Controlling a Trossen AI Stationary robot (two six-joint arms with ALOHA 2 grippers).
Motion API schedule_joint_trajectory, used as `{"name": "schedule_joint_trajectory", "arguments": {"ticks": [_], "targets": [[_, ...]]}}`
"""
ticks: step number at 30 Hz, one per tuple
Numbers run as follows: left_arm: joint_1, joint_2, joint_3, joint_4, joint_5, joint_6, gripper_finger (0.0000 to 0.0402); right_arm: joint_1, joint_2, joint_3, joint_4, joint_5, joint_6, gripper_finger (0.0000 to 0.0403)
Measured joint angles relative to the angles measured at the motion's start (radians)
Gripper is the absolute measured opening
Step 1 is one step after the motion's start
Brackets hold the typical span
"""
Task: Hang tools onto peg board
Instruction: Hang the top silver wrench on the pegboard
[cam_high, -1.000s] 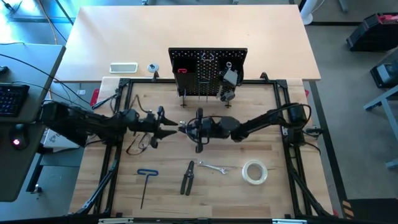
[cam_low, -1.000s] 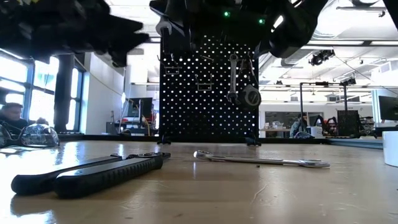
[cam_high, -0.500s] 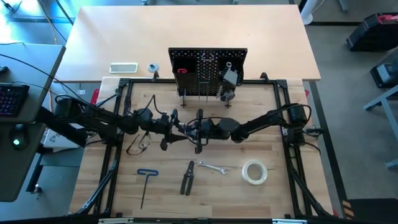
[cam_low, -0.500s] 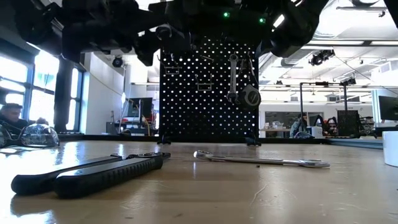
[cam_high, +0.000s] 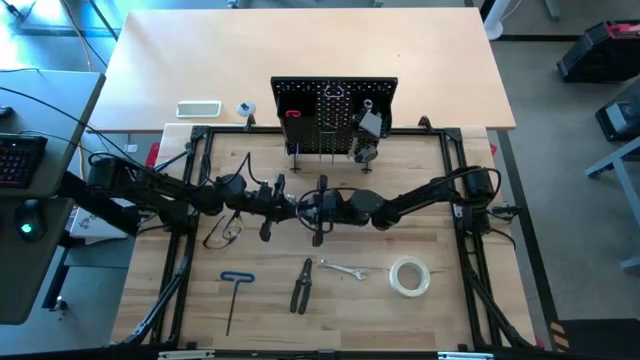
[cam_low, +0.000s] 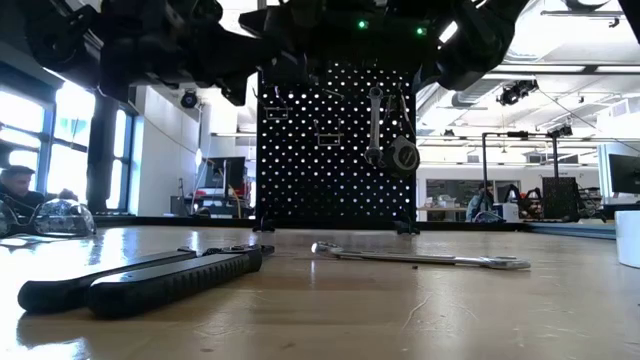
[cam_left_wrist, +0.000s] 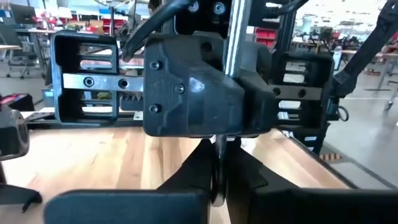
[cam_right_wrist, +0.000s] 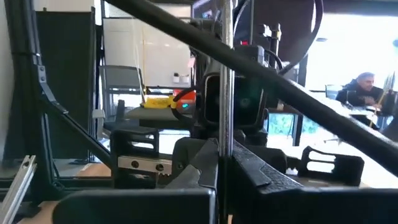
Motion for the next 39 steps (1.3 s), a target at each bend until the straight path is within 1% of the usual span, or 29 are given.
{"name": "schedule_joint_trajectory", "arguments": {"ticks": [2,5,7,11,14,17,21,24,28,32,36,39], "targets": [[0.007,0.000,0.000,-0.020,-0.007,0.015,0.0009,0.001,-0.002,0.001,-0.029,0.025,0.009,0.0011],[0.029,0.000,0.000,-0.062,-0.005,0.034,0.0006,0.023,-0.001,0.001,-0.082,0.138,-0.009,0.0028],[0.046,0.000,0.000,-0.085,0.008,0.035,0.0005,0.042,-0.001,0.001,-0.112,0.221,-0.034,0.0052],[0.072,0.000,0.000,-0.109,0.024,0.044,0.0004,0.082,-0.007,0.000,-0.163,0.363,-0.054,0.0115],[0.091,-0.005,0.000,-0.116,0.027,0.053,0.0004,0.102,-0.025,0.000,-0.222,0.427,-0.052,0.0159],[0.123,-0.012,-0.002,-0.141,0.026,0.055,0.0004,0.123,-0.056,-0.001,-0.319,0.487,-0.046,0.0184],[0.181,-0.012,-0.030,-0.132,0.024,0.058,0.0004,0.153,-0.108,-0.002,-0.429,0.538,-0.047,0.0189],[0.231,-0.012,-0.070,-0.087,0.021,0.049,0.0004,0.180,-0.144,-0.002,-0.504,0.566,-0.054,0.0186],[0.287,-0.009,-0.092,-0.082,0.021,0.053,0.0004,0.214,-0.186,-0.002,-0.565,0.608,-0.075,0.0182],[0.318,0.033,-0.088,-0.083,0.034,0.069,0.0004,0.237,-0.211,-0.002,-0.577,0.633,-0.099,0.0181],[0.332,0.109,-0.062,-0.081,0.051,0.086,0.0003,0.243,-0.222,-0.002,-0.577,0.646,-0.105,0.0181],[0.340,0.169,-0.055,-0.010,0.055,0.078,0.0003,0.244,-0.221,-0.002,-0.590,0.651,-0.097,0.0181]]}}
